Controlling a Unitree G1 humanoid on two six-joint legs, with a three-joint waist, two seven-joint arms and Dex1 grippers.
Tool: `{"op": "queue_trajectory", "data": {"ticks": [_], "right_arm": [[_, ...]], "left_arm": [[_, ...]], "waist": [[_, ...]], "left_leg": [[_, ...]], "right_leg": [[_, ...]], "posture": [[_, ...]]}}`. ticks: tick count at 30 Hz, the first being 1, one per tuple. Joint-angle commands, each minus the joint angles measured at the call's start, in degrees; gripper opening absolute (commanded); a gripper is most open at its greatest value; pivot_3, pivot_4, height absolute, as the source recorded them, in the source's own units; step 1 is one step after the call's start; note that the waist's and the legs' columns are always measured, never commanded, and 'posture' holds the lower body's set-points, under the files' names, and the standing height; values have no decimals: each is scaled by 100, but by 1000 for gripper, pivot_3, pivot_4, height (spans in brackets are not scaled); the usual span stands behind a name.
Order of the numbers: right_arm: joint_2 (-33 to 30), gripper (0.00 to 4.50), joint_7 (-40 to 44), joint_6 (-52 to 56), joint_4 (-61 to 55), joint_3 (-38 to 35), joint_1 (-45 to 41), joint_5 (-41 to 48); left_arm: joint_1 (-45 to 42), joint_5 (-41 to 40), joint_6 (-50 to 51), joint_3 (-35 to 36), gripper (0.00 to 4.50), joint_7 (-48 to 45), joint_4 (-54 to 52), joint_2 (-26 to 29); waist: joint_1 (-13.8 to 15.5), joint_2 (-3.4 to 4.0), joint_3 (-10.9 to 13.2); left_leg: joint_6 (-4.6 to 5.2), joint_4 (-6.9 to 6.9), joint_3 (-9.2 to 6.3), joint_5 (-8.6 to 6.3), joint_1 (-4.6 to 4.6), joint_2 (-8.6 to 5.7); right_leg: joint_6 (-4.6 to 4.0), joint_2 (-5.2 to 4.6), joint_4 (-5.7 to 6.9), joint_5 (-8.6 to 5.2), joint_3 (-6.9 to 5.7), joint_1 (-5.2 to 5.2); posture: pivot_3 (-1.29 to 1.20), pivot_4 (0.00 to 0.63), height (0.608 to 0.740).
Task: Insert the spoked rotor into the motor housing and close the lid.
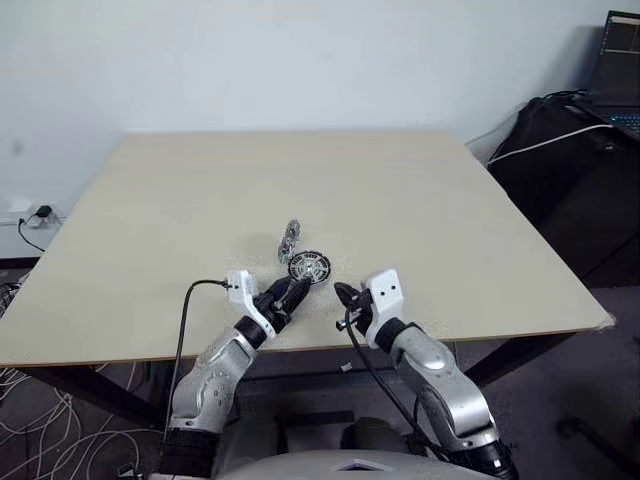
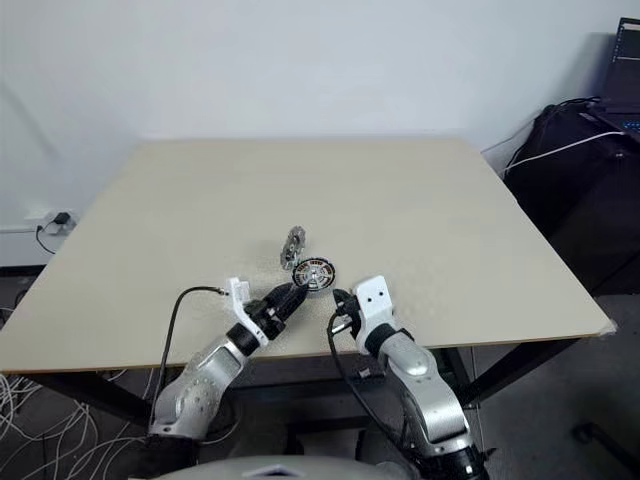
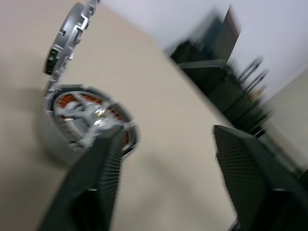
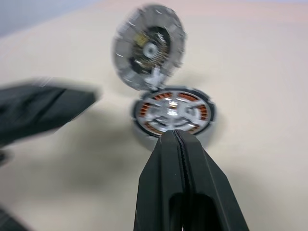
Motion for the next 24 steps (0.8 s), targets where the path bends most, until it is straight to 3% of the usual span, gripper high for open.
{"op": "queue_trajectory", "data": {"ticks": [1, 5, 6, 12, 24], "right_arm": [[111, 0, -209, 100, 441, -43, -500, -248], [278, 0, -333, 164, 1196, -104, -1079, -395], [304, 0, -346, 155, 1337, -107, -1183, -428], [492, 0, -283, 59, 2215, -142, -1878, -493], [884, 0, -90, -425, 3648, -144, -2873, -549]], "left_arm": [[56, 833, -921, -227, 1445, 119, 152, 66], [151, 1358, -1559, -196, 175, 443, 355, 31], [164, 1428, -1660, -175, 60, 511, 394, 10], [232, 1691, -2350, -174, 60, 592, 601, 1], [304, 1707, -2556, -234, 60, 425, 559, 8]], "waist": [[1, 5, -3], [0, 6, -3], [3, 6, -3], [-3, 11, -5], [-23, 21, -11]], "left_leg": [[0, 0, 1, 0, -1, 0], [0, -1, 2, 0, -5, 0], [0, -2, 2, 0, -5, 0], [1, -4, 3, 0, -5, 0], [3, -3, 7, 2, -2, -1]], "right_leg": [[0, 0, 0, 0, 1, -2], [-1, -6, -1, 1, 3, -7], [-1, -6, 0, 1, 4, -8], [-1, -9, 0, 1, 3, -8], [0, 22, 9, 2, 2, -7]], "posture": [[0, 0, 740], [0, 0, 740], [0, 0, 740], [0, 0, 740], [0, 0, 740]]}}
